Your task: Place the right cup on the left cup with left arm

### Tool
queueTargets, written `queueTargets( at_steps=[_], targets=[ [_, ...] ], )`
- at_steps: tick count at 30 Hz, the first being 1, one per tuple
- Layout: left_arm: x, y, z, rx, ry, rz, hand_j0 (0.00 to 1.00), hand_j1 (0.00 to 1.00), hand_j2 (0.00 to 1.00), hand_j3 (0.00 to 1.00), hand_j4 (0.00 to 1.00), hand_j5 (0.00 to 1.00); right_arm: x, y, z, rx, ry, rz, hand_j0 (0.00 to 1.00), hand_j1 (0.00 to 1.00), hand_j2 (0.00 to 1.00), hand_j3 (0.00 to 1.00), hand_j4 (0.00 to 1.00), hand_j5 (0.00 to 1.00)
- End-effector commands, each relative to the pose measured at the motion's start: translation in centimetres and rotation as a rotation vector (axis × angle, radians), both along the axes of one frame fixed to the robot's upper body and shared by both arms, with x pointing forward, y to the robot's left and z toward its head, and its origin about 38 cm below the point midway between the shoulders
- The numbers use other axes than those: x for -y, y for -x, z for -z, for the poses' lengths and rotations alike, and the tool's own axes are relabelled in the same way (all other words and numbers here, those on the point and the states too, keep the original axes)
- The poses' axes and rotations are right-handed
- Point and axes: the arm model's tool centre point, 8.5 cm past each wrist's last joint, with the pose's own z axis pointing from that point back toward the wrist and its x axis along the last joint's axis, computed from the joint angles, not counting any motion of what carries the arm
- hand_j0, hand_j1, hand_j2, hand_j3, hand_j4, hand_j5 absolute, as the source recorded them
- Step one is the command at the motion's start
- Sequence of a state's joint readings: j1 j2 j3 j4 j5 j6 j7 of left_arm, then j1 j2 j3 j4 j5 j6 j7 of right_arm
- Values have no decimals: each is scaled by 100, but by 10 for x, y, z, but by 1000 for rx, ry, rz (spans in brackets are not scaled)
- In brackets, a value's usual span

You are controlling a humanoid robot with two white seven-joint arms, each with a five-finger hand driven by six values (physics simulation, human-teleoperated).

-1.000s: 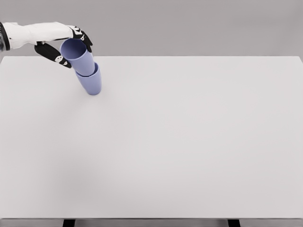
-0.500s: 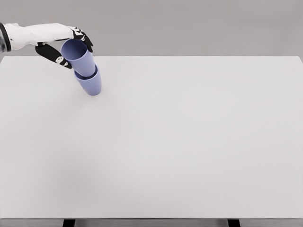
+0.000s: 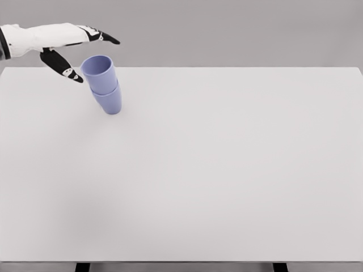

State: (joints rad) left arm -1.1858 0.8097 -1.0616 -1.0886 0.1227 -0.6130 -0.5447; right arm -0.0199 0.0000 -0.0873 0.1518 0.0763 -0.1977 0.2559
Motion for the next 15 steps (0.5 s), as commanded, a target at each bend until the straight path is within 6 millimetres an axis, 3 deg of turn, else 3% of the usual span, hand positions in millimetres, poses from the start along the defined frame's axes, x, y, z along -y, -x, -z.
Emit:
queueTargets(
  at_steps=[1,3,5,6,8,10,15],
  targets=[
    [-2,20,-39,81,48,44,100,100,100,100,100,100,0,0,0,0,0,0,100,100,100,100,100,100],
    [6,56,-59,87,134,142,100,100,100,100,100,100,0,0,0,0,0,0,100,100,100,100,100,100],
    [6,95,-95,150,155,211,100,100,100,100,100,100,0,0,0,0,0,0,100,100,100,100,100,100],
    [8,102,-101,161,172,230,100,100,100,100,100,100,0,0,0,0,0,0,100,100,100,100,100,100],
    [18,117,-95,141,217,283,100,100,100,100,100,100,0,0,0,0,0,0,100,100,100,100,100,100],
    [30,128,-72,76,241,328,100,100,100,100,100,100,0,0,0,0,0,0,100,100,100,100,100,100],
    [35,137,-39,-12,251,343,100,100,100,100,100,100,0,0,0,0,0,0,100,100,100,100,100,100]
  ],
)
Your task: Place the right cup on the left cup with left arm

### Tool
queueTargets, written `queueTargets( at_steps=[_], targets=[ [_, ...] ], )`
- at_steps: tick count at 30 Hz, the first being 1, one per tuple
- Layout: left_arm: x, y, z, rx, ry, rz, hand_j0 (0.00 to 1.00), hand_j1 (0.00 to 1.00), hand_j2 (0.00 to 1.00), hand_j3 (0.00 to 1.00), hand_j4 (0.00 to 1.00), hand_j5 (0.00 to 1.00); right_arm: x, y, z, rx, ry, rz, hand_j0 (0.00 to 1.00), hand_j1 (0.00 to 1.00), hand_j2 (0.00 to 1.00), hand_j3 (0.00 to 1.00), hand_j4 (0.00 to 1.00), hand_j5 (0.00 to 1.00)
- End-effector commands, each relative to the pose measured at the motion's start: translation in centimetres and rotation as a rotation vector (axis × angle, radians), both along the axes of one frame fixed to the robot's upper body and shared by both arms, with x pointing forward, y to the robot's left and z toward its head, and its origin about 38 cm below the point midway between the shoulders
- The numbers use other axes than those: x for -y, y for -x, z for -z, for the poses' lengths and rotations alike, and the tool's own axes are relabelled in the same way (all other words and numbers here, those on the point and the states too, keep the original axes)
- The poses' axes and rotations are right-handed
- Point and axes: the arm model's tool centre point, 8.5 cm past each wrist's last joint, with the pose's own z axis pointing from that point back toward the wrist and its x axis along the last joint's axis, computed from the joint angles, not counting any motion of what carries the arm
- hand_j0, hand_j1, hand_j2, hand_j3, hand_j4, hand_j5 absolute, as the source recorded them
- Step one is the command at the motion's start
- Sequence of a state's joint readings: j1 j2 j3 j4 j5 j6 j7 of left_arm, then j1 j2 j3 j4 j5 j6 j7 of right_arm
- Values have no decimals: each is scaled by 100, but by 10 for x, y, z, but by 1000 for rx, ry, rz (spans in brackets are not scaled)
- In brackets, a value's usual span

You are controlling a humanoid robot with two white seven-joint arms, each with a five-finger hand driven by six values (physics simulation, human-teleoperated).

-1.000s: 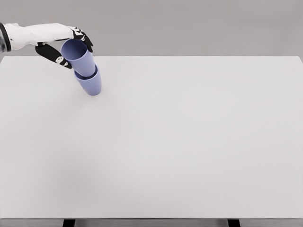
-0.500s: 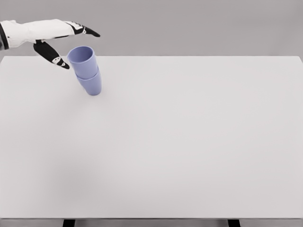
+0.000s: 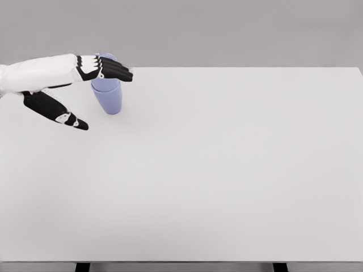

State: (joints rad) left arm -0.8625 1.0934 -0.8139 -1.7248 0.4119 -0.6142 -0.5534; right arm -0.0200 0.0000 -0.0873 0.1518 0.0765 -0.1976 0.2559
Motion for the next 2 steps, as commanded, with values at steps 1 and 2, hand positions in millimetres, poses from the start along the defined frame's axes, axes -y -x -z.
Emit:
queueTargets(
  at_steps=[1,2],
  targets=[
    [4,6,-3,-2,13,19,100,100,100,100,100,100,0,0,0,0,0,0,100,100,100,100,100,100],
    [5,6,1,-13,15,20,100,100,100,100,100,100,0,0,0,0,0,0,100,100,100,100,100,100]
  ],
)
